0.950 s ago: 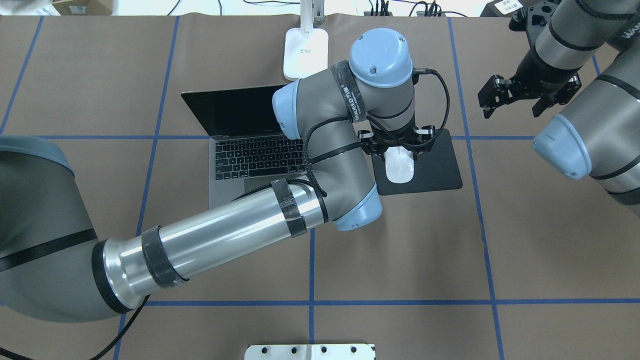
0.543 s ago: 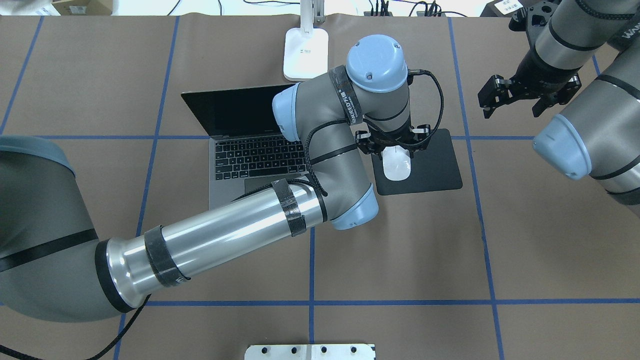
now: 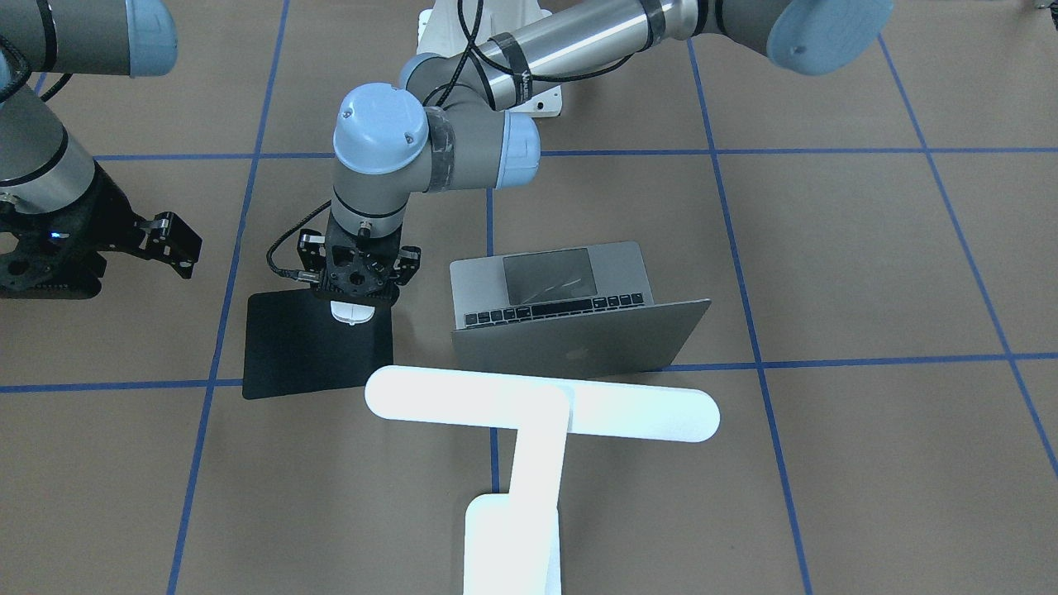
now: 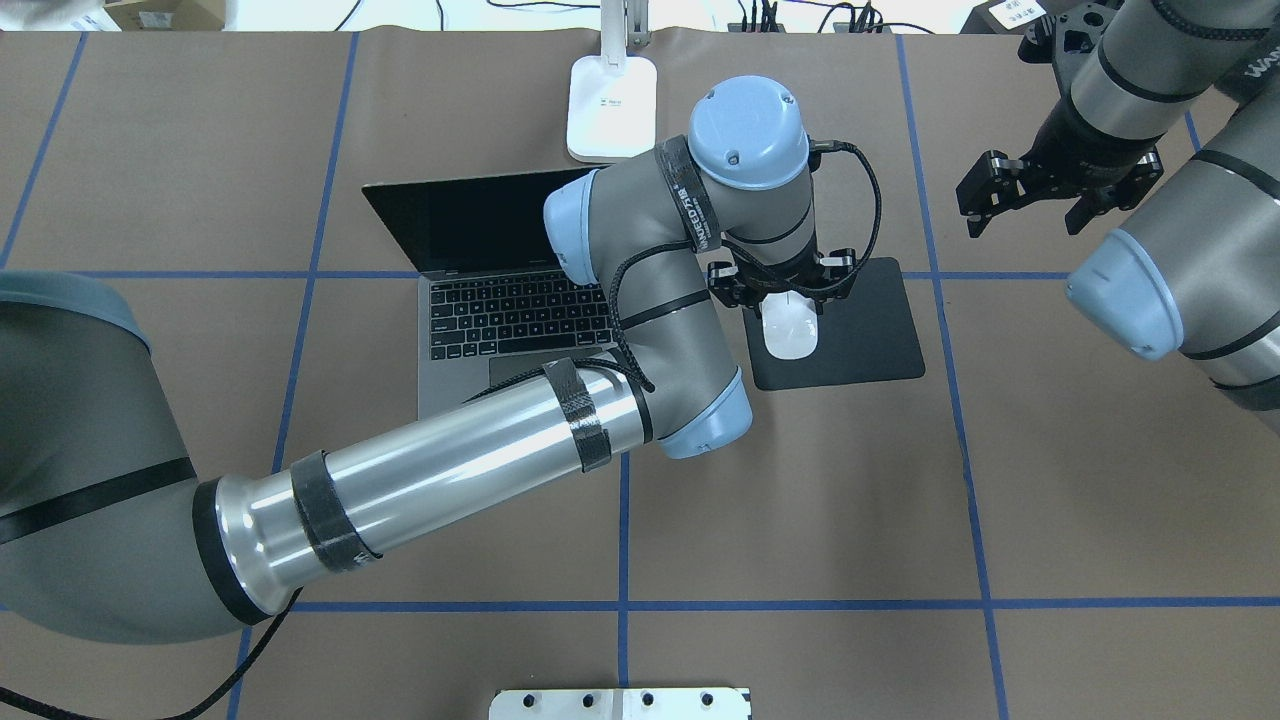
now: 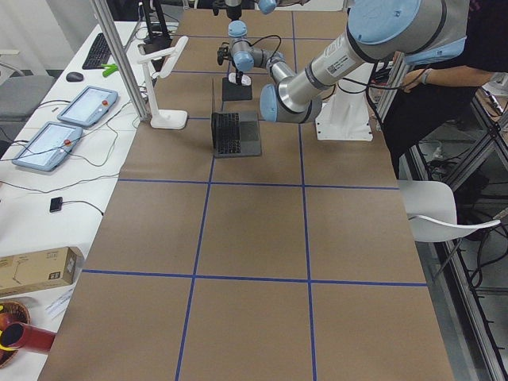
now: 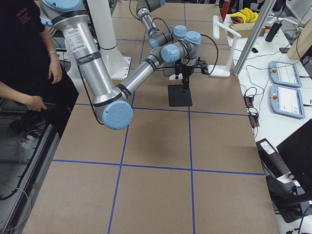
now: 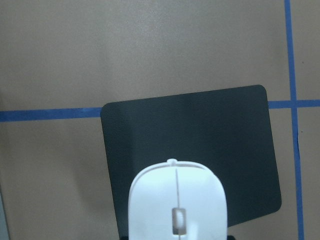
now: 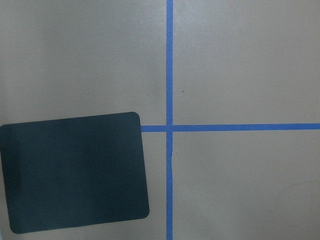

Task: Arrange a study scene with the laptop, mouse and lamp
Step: 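Lower the white mouse onto the black pad with the left gripper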

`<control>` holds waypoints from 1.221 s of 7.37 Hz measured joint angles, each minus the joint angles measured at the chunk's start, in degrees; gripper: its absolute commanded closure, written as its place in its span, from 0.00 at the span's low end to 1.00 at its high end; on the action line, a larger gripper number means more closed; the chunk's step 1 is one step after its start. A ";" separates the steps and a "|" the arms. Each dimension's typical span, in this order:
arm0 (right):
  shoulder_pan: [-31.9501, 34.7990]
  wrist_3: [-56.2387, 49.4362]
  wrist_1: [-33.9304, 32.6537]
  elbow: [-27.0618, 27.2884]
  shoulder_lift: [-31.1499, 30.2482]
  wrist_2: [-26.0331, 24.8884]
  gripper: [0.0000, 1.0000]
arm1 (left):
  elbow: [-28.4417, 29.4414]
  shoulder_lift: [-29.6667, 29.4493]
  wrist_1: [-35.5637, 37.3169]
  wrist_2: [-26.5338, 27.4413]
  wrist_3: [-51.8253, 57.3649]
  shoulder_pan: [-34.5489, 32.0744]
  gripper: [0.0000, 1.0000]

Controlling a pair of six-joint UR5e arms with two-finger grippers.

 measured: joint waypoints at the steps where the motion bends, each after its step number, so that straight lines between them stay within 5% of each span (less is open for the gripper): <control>1: 0.00 0.00 0.00 -0.03 0.00 0.00 0.00 | 0.47 0.01 -1.08 0.51 -0.68 0.00 0.36; 9: 0.00 -0.09 0.00 -0.43 -0.13 -0.09 0.00 | 1.70 -0.10 -2.99 2.86 -4.92 0.86 0.36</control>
